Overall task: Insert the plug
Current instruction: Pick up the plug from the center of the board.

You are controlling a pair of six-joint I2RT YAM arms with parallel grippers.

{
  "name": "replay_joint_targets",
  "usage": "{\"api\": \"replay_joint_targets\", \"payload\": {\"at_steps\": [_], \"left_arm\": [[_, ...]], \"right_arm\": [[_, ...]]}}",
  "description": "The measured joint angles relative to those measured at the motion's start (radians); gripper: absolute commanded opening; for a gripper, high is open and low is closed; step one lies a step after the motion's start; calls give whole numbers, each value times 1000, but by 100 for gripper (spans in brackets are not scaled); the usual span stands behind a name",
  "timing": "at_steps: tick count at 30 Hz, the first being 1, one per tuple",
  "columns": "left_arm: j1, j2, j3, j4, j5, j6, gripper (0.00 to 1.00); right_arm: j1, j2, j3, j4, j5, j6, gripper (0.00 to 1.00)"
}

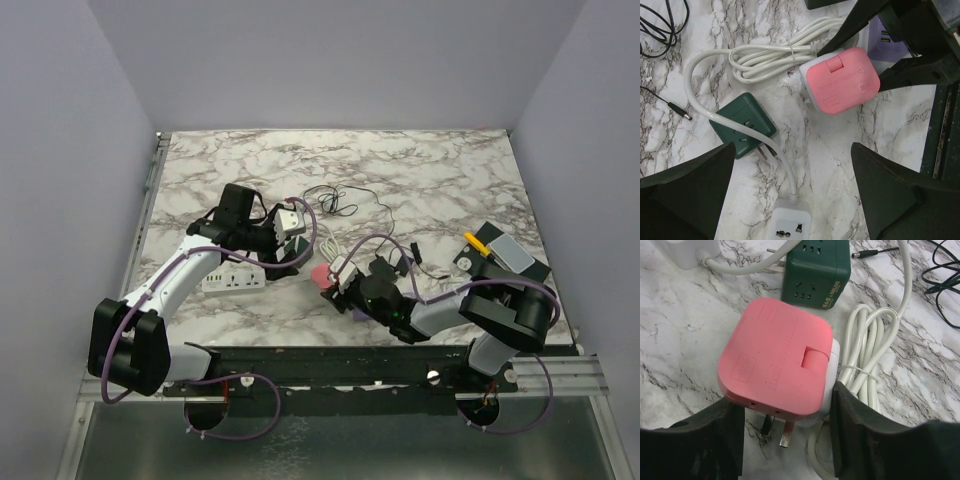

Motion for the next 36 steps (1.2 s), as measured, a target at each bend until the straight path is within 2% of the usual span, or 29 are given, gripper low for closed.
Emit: {"api": "replay_joint_targets", "payload": {"at_steps": [2,7,13,18,26,36], "left_arm": [[0,0,3,-14,0,10,99],[0,-18,11,-45,13,36,99],[0,-63,11,-61,51,64,99],[0,-85,15,-95,97,77,99],[0,-136,198,-311,216,159,99],[-1,-204,256,-382,350,106,96]], "right_arm": [[0,-5,-14,32,-2,8,36],[0,-46,-58,40,-40,18,33],[0,-161,-60,-2,-123,19,33],[0,-286,7,-101,-229,17,34],[-1,-520,107,-239,-348,8,36],[-1,-535,137,-294,-449,9,36]]}}
